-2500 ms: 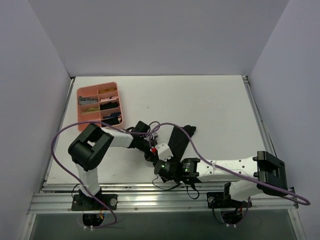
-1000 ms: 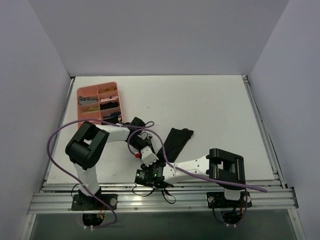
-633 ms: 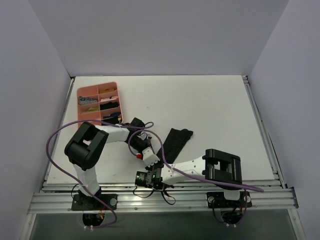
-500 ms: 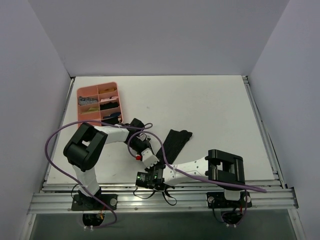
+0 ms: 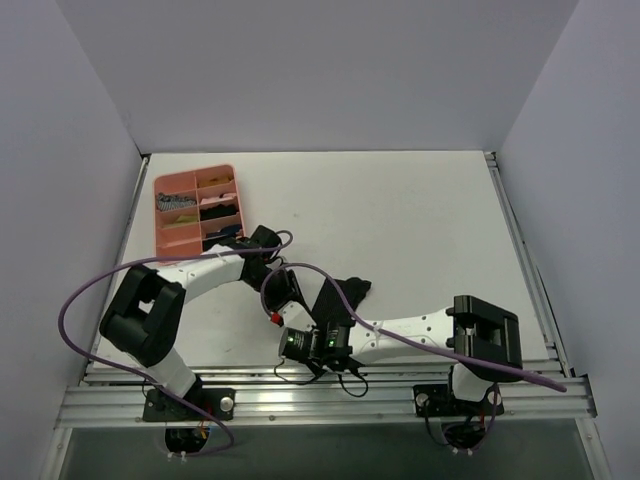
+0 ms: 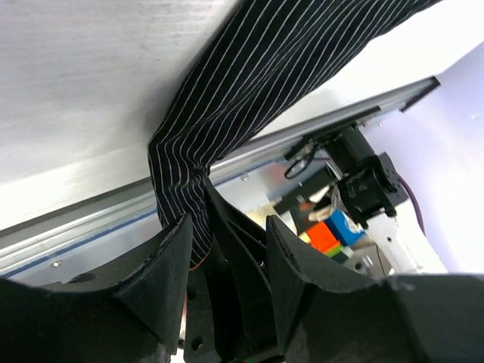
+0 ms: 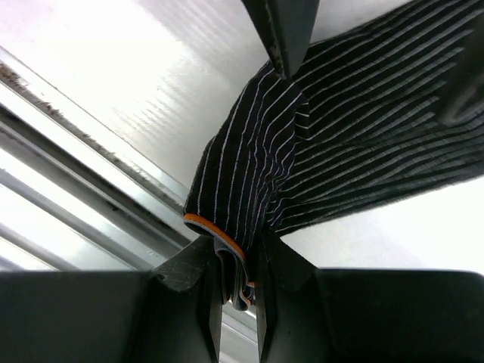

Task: Roll the underwear

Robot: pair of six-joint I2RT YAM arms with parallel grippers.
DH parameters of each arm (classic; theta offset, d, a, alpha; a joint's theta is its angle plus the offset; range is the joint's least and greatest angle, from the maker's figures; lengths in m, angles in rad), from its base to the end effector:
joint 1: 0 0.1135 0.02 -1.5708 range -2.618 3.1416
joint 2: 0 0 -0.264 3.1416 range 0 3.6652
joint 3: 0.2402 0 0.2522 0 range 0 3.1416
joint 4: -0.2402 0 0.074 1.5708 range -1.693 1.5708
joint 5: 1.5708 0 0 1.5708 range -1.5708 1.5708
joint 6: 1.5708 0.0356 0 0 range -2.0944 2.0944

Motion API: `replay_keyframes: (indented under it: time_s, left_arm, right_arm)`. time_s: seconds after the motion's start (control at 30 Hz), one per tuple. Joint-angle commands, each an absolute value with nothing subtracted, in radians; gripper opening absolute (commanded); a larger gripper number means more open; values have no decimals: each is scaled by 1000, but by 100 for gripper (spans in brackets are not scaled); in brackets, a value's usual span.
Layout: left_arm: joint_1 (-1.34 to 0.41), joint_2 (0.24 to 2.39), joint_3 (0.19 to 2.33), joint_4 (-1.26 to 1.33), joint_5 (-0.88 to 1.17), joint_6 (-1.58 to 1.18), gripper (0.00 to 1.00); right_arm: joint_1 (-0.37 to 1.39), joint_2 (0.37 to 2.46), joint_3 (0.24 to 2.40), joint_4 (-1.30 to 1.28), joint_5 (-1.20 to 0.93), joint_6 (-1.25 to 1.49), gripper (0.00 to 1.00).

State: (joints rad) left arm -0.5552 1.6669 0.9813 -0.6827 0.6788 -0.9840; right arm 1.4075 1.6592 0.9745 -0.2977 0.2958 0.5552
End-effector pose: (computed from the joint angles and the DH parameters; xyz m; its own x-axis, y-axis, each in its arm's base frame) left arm 0.2375 -0.1736 0.1680 -0.8919 -0.2094 0.4008 -0.4066 0.7593 -0.5080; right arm 0.0640 0.3249 0.1781 -0.5986 -0.5314 -0.5995 -0.7084 0.7005 0.0865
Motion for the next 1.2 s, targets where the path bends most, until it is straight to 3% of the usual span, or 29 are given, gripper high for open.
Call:
replay_keyframes:
  time_s: [0.0,0.33,0.63,0.9,1.17]
  left_arm:
    - [-551,1617,986,-733,586,-969,51]
    - [-523,1520,871,-761,453,-946,53]
    - [-473,1477,763,-703,456,-945,53]
    - [-468,1321,723,-446,503,-911,56]
    - [-466,1344,692,-296,588,-851,57]
  right_arm:
    - [1353,1626,957,-262,100,496,0]
    - [1172,1670,959,-187,-193,404,0]
    - [1036,1732,994,-163,-411,322,0]
    - [925,1836,999,-141,-624,267,0]
    - [870,1922,1057,-150,-745,232,0]
